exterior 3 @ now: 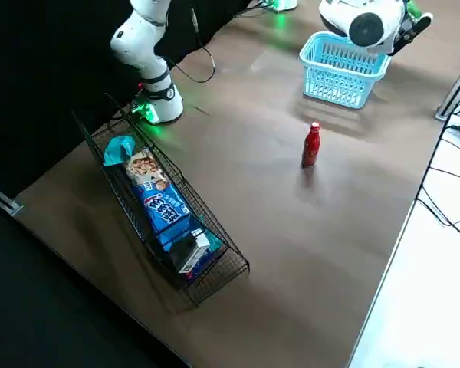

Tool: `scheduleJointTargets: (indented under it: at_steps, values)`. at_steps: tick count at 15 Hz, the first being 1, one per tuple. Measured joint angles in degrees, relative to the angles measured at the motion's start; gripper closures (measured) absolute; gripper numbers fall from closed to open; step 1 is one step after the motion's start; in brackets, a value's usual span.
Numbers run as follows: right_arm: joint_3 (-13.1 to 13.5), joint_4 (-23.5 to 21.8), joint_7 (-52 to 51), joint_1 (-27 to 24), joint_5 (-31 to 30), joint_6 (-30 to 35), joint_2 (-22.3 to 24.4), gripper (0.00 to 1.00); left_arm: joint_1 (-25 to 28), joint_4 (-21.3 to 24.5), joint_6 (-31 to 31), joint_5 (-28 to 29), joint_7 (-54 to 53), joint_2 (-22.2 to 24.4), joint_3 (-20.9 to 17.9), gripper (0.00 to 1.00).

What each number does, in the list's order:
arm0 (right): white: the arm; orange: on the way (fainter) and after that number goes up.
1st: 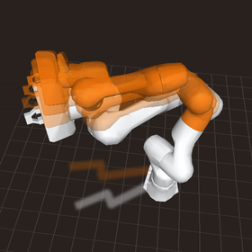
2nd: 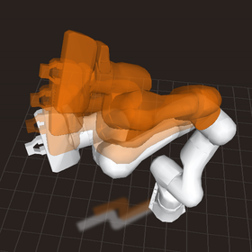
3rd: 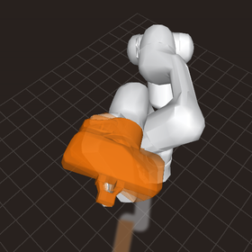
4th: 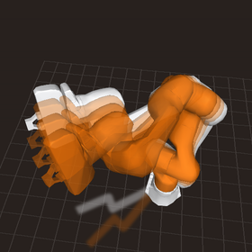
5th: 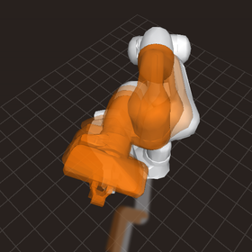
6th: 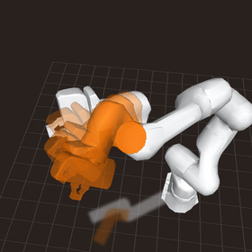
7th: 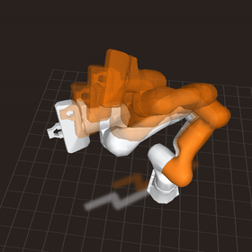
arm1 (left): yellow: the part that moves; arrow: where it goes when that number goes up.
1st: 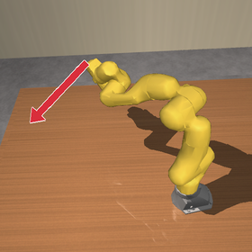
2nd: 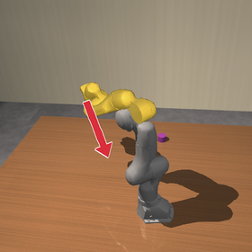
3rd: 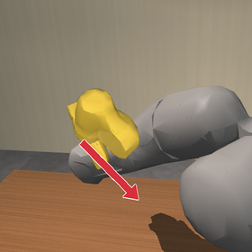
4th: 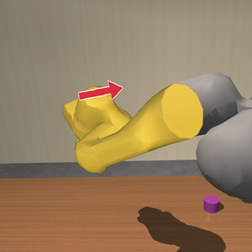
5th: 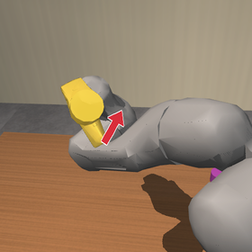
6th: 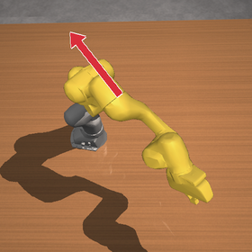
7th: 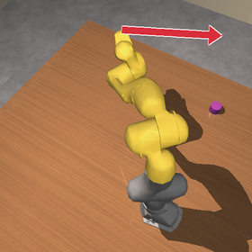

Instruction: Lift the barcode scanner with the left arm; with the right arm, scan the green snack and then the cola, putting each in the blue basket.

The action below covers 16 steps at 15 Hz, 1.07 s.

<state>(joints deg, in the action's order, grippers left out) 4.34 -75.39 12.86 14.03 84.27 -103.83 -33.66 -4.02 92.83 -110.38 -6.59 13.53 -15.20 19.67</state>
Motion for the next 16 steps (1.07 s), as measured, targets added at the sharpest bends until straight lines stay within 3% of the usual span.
scheduleJointTargets:
  at_steps: [4,7,10,16]
  values:
    - [-0.35,-1.51,-0.14,0.84,7.87,-0.01,-0.05,0.97,0.48,0.00,0.67,-3.80,0.04,0.23,-0.03,0.63]
    - [-0.52,-1.97,-0.88,2.29,17.12,-0.43,-0.06,0.97,2.84,0.00,1.07,-9.24,-0.01,0.25,0.00,0.63]
    - [-0.53,-2.51,-2.79,3.11,22.62,-2.67,-0.09,0.98,5.34,-0.01,1.22,-19.69,-0.07,0.31,0.00,0.63]
    - [-0.64,-9.61,-18.99,3.94,32.93,-2.63,-0.89,0.98,6.10,0.01,1.45,-41.62,-0.13,0.37,0.13,0.63]
